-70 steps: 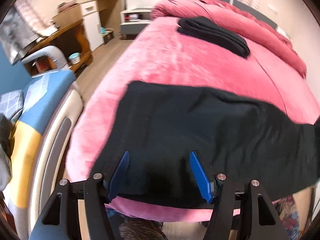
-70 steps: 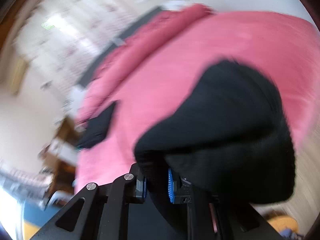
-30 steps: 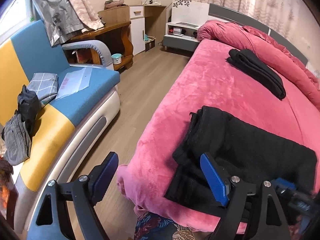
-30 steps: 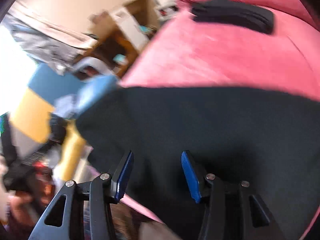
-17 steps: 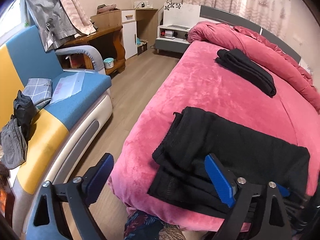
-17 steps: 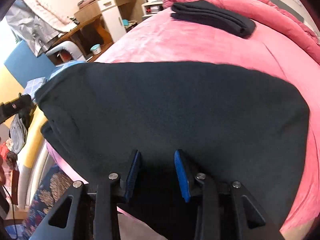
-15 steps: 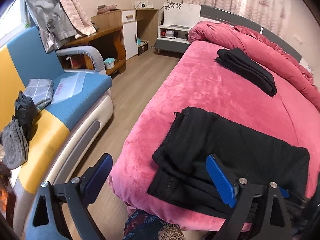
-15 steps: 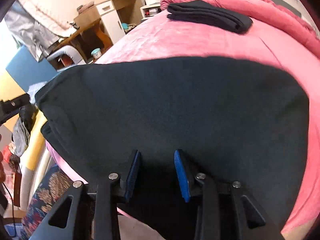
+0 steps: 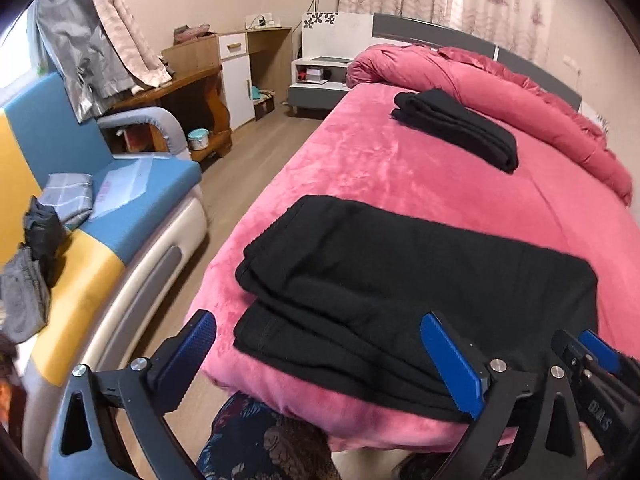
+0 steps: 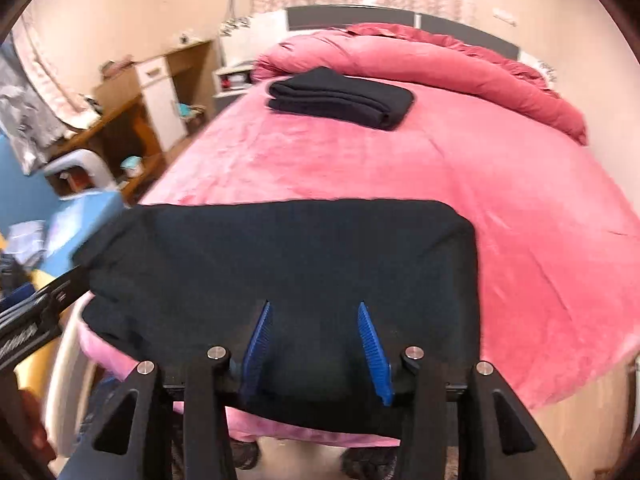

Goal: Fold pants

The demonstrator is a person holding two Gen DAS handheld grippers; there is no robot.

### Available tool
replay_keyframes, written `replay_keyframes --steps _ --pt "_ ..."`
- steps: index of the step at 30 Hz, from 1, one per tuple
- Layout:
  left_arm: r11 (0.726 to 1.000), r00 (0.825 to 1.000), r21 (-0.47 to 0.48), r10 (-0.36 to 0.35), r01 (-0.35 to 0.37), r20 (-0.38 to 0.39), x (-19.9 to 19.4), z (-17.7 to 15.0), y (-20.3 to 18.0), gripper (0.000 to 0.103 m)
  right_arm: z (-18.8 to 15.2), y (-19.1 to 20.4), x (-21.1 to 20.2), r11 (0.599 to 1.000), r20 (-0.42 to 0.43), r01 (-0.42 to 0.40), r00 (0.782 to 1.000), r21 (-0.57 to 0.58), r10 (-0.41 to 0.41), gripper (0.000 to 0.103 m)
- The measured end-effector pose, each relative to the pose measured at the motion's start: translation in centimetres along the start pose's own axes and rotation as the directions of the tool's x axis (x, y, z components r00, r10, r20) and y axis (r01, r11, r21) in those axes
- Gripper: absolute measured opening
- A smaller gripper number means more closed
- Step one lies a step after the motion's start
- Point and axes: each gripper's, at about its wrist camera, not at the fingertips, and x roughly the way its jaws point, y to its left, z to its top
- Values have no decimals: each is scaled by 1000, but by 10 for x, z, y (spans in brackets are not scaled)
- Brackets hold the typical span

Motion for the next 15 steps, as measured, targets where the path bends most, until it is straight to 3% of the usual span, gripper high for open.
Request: replay_keyframes --steps 3,7,15 --pt "999 999 33 34 -35 25 -6 -6 -7 103 -5 -10 2 999 -36 -21 999 46 23 46" --pt "1000 999 12 -11 10 36 -11 -12 -7 103 -8 -10 -2 999 -27 -21 999 32 22 46" --pt "1000 999 14 -25 24 47 -14 -17 -9 103 -12 -6 -8 1000 -9 13 1000 -5 -13 46"
